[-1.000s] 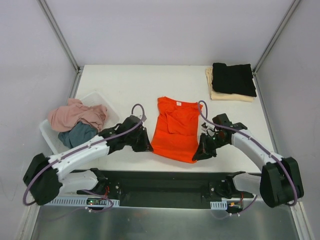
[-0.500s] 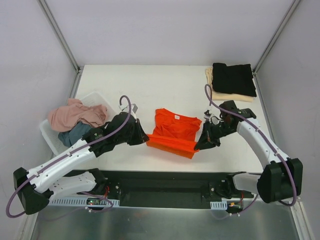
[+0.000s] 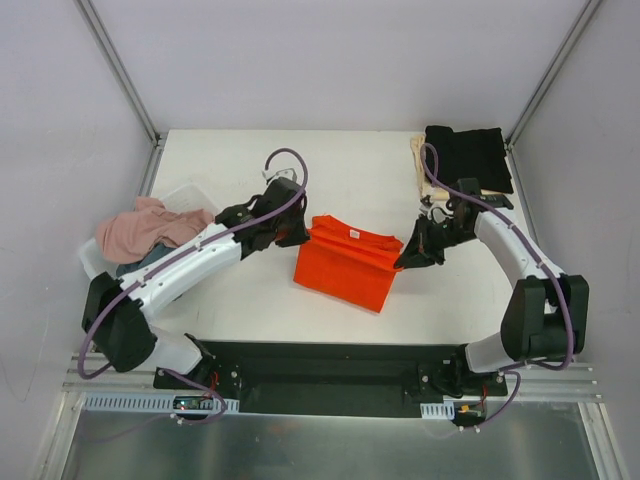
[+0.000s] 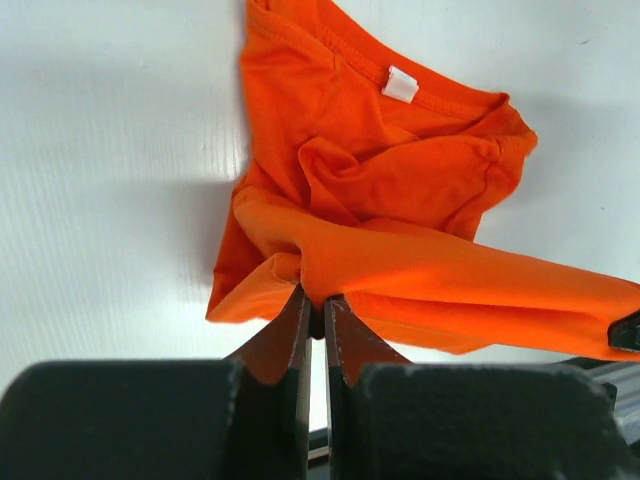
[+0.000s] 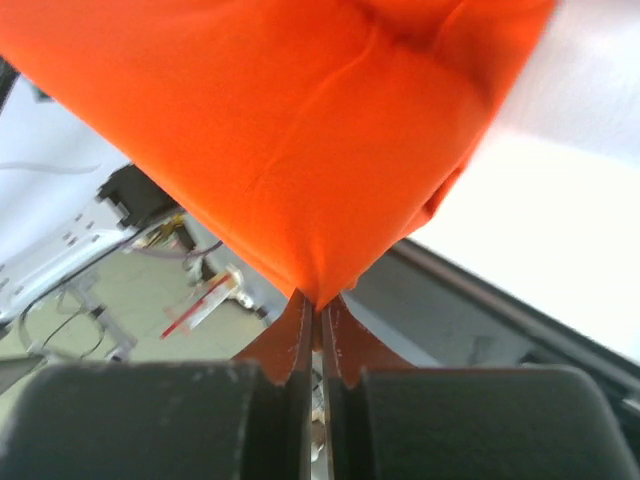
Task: Fold and stack the t-shirts
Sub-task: Fold the long partially folded tshirt into a neat square
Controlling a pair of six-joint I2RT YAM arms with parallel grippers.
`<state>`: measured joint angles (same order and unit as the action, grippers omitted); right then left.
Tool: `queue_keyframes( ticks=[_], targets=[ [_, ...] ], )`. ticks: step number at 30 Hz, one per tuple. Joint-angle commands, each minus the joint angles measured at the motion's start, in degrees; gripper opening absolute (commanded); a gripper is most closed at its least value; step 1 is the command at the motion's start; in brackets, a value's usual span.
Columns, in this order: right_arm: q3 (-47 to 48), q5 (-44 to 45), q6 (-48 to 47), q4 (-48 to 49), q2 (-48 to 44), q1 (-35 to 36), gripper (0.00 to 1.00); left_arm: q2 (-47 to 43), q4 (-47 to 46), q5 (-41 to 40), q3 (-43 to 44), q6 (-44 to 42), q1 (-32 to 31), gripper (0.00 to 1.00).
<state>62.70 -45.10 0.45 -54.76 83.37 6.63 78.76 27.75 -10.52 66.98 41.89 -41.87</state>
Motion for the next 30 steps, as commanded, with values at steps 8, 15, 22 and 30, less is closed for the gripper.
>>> queue_keyframes(
  ticks=[8, 15, 22, 30],
  targets=[
    [9.54, 13.37, 1.83, 6.51, 10.40, -1.62, 0.02, 15.87, 0.20, -0.65, 12.99, -6.03, 7.24, 0.00],
    [14.02, 16.45, 4.99, 14.23, 19.45, -2.24, 0.09, 26.60, 0.20, 1.11, 21.15, -7.17, 10.14, 0.07],
    [21.58, 17.42, 4.04, 14.16, 25.08, -2.24, 0.58, 35.32, 0.29, 7.62, 29.08, -7.79, 11.98, 0.57],
    [17.21, 15.93, 2.01, 13.80, 15.16, -1.45, 0.97, 26.98, 0.11, 13.15, 23.04, -7.09, 11.90, 0.99]
  ],
)
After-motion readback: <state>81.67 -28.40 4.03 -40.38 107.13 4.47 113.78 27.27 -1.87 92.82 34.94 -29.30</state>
